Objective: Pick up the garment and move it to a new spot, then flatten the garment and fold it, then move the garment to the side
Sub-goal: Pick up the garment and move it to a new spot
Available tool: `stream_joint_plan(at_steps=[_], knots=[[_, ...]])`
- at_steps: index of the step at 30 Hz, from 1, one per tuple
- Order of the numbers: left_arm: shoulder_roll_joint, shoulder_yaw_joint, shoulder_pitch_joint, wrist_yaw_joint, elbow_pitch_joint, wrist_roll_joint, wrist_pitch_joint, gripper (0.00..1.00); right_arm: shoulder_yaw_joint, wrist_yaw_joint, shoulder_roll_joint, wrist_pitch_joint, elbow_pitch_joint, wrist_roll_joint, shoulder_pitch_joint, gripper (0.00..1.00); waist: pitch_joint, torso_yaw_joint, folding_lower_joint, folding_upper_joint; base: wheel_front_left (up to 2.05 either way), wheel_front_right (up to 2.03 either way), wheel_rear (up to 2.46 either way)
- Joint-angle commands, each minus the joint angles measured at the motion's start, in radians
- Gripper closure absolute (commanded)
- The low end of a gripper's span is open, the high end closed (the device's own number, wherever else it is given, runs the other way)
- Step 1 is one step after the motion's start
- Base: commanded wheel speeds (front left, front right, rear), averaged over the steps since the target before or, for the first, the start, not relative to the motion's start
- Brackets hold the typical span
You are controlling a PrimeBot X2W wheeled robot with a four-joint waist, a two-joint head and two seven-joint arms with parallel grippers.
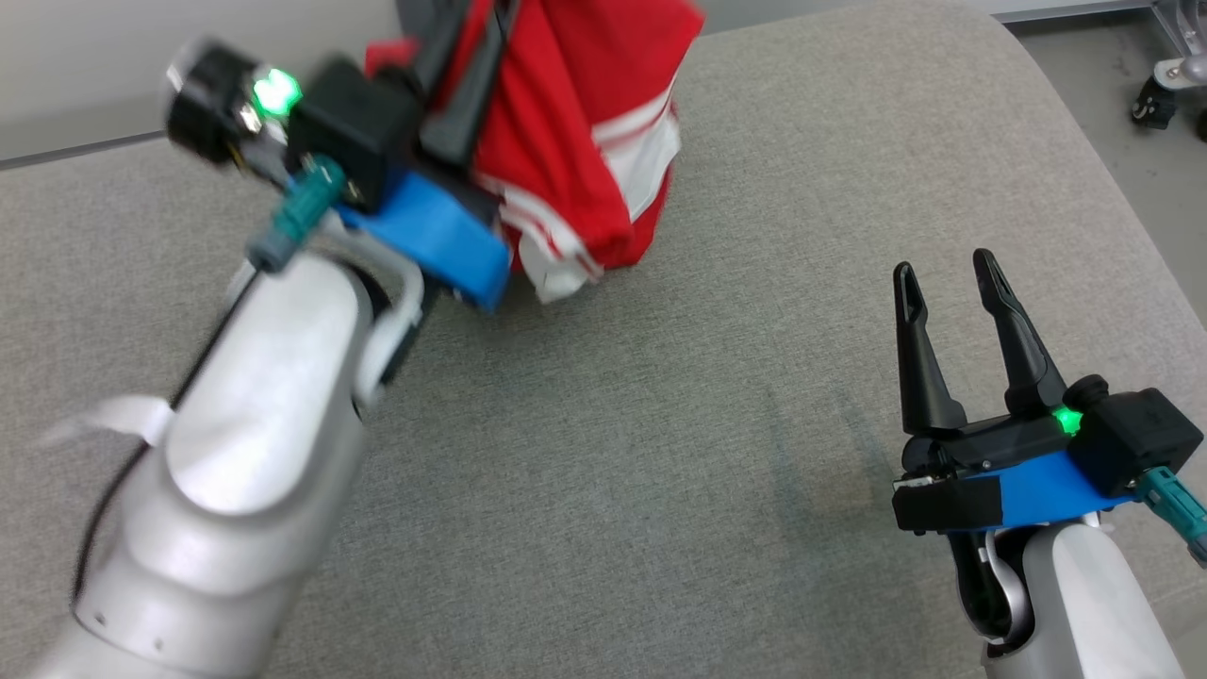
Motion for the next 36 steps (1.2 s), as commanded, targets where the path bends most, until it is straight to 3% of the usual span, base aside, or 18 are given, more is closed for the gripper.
stream_joint_plan(at_steps=[1, 13, 14, 15, 16, 23, 28, 36], knots=[[-0.01, -0.013, 0.056, 0.004, 0.02, -0.013, -0.02, 1.0, -0.005, 0.0, 0.0, -0.004, -0.004, 0.003, -0.003, 0.0, 0.0, 0.008, 0.0, 0.0, 0.0, 0.0, 0.0], [-0.079, -0.143, 0.308, 0.004, 0.209, -0.035, -0.11, 1.0, -0.015, 0.0, 0.0, -0.003, 0.005, -0.009, 0.008, 0.0, -0.005, 0.05, 0.0, 0.0, 0.0, 0.0, 0.0], [-0.083, -0.156, 0.311, 0.004, 0.219, -0.03, -0.119, 0.7, -0.014, 0.0, 0.0, -0.004, 0.008, -0.011, 0.011, 0.0, -0.009, 0.056, 0.0, 0.0, 0.0, 0.0, 0.0], [-0.083, -0.156, 0.311, 0.004, 0.219, -0.03, -0.119, 0.7, -0.014, 0.0, 0.0, -0.004, 0.008, -0.011, 0.011, 0.0, -0.009, 0.056, 0.0, 0.0, 0.0, 0.0, 0.0], [-0.09, -0.16, 0.313, 0.003, 0.222, -0.031, -0.13, 0.0, -0.012, 0.0, 0.0, -0.004, 0.011, -0.012, 0.013, 0.0, -0.013, 0.061, 0.0, 0.0, 0.0, 0.0, 0.0], [-0.102, -0.119, 0.303, 0.039, 0.157, -0.013, -0.172, 0.0, -0.008, 0.0, 0.0, -0.004, 0.031, -0.02, 0.038, 0.0, -0.067, 0.106, 0.0, 0.0, 0.0, 0.0, 0.0], [-0.065, -0.033, 0.372, 0.086, 0.043, 0.015, -0.171, 0.0, -0.006, 0.0, 0.0, -0.004, 0.038, -0.026, 0.054, 0.0, -0.104, 0.143, 0.0, 0.0, 0.0, 0.0, 0.0], [-0.019, 0.127, 0.496, 0.123, -0.077, 0.029, -0.172, 0.0, -0.011, 0.0, 0.0, -0.004, 0.054, -0.023, 0.08, 0.0, -0.151, 0.204, 0.0, 0.0, 0.0, 0.0, 0.0]])
